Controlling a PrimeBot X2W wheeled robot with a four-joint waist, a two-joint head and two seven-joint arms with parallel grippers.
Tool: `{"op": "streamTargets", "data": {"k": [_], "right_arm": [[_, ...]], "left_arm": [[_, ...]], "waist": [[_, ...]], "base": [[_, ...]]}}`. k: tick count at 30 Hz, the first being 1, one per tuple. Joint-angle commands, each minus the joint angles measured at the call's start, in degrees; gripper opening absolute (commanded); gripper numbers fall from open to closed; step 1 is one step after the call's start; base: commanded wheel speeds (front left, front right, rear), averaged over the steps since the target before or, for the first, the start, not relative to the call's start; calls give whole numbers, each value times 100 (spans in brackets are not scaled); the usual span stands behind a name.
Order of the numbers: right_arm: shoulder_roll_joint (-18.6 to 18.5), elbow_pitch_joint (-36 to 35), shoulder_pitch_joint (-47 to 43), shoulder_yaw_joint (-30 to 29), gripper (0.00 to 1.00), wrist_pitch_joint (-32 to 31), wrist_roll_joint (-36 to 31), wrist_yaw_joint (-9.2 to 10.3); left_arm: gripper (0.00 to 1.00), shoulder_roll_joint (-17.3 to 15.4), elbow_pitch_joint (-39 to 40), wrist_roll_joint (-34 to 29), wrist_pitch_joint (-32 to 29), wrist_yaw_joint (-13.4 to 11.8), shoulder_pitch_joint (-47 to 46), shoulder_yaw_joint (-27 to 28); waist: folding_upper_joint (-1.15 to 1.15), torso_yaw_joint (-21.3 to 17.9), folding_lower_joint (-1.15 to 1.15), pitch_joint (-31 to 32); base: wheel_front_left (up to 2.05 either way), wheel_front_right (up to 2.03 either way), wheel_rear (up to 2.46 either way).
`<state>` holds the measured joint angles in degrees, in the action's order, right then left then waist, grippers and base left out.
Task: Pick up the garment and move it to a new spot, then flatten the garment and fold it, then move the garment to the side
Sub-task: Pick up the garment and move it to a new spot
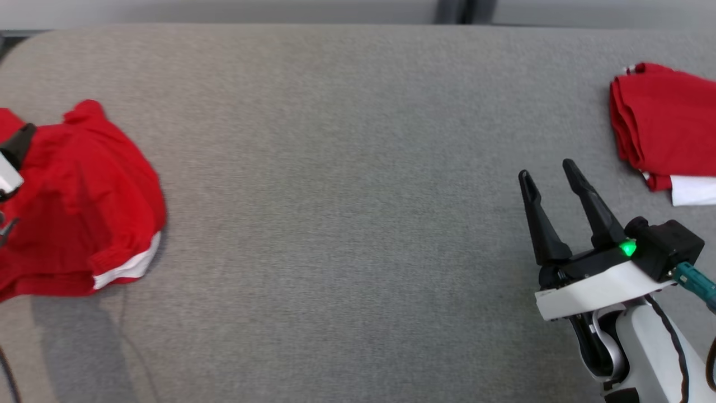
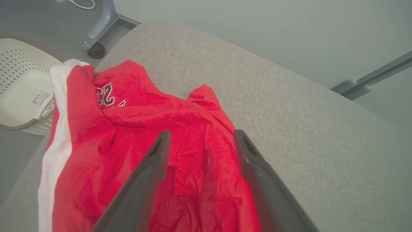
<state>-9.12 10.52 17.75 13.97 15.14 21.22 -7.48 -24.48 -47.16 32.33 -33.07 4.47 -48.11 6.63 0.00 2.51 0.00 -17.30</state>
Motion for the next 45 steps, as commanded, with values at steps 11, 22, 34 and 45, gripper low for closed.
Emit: {"op": "streamTargets", "data": {"k": [11,22,34,45], "right_arm": [[56,-118,197,-104,100,6,-23,-4],[105,-109,290,-110,100,6,-55,-4],[166,51,160,-65,100,6,-3,-4],[204,218,-181,-50,100,6,102,-4]], "left_arm": [[100,-244,-923,23,-767,80,-324,-206],[0,-76,-1054,60,-1331,88,-282,-427],[0,-123,-567,48,-976,219,-257,-604],[0,303,637,533,-1418,311,236,-1599]], "waist": [[0,-824,0,-788],[0,-859,0,-837],[0,-804,0,-390],[0,-988,0,440]], "base": [[0,0,0],[0,0,0],[0,0,0],[0,0,0]]}}
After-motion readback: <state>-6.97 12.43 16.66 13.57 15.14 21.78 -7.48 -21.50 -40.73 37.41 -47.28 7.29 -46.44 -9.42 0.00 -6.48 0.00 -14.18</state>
